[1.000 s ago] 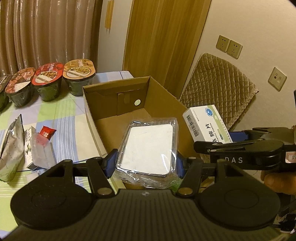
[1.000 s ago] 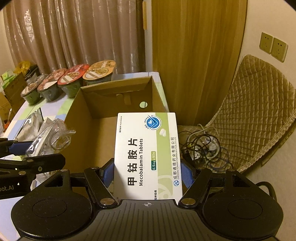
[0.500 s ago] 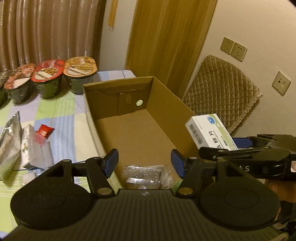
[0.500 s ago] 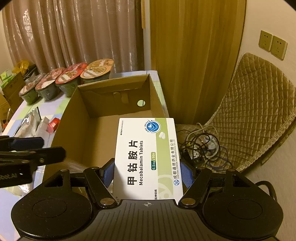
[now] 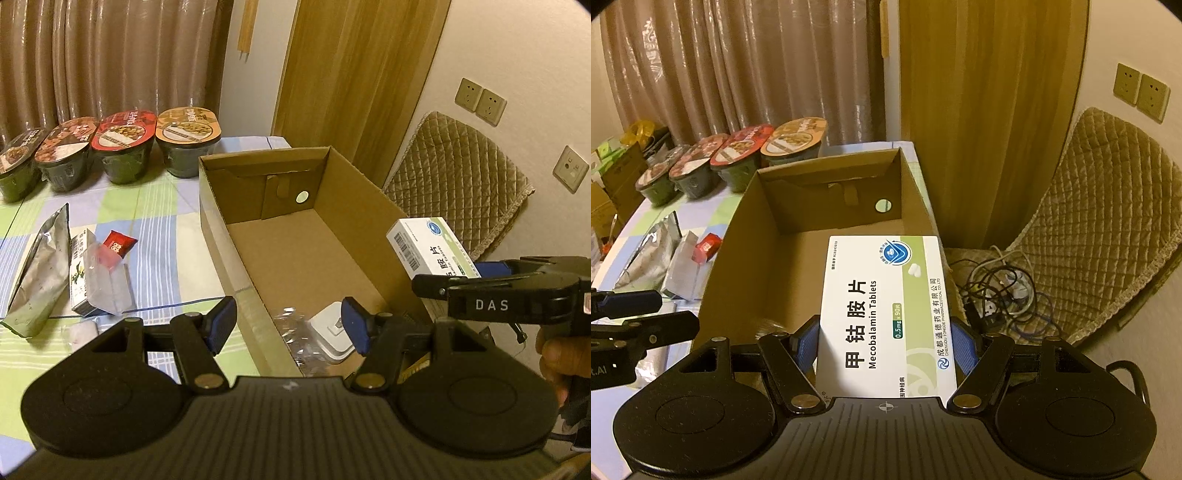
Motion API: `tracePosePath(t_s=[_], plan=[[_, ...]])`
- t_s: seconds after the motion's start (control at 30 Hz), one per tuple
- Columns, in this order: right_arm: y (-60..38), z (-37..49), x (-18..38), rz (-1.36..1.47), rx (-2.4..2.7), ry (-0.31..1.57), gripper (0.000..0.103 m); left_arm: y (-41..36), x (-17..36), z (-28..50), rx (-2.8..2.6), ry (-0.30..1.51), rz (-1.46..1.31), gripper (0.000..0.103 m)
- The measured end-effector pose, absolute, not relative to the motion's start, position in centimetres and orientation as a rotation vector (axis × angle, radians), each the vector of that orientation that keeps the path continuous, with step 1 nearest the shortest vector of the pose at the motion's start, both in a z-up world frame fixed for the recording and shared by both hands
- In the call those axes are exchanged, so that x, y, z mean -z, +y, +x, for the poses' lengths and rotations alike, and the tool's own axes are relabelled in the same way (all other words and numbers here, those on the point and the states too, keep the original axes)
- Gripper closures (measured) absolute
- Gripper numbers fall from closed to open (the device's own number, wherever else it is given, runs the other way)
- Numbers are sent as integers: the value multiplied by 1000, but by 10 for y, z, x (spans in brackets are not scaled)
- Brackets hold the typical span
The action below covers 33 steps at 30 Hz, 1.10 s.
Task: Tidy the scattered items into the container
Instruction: 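Open the left tool into the cardboard box while the right tool drops the Mecobalamin box inside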
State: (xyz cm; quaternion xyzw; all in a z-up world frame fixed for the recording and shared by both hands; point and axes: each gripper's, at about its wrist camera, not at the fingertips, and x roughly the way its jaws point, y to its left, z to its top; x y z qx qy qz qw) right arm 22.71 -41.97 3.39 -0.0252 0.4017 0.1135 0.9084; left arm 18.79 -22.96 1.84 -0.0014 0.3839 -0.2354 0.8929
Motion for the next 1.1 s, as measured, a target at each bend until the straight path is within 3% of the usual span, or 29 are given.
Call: tracePosePath(t_s=[0.83,1.1], plan=[[-398,224,-30,-64,-273,820,29,-211,-13,182,455,806,6,41],[-392,206,-39,-51,-279,812,29,-191,-15,162,413,778,26,25]])
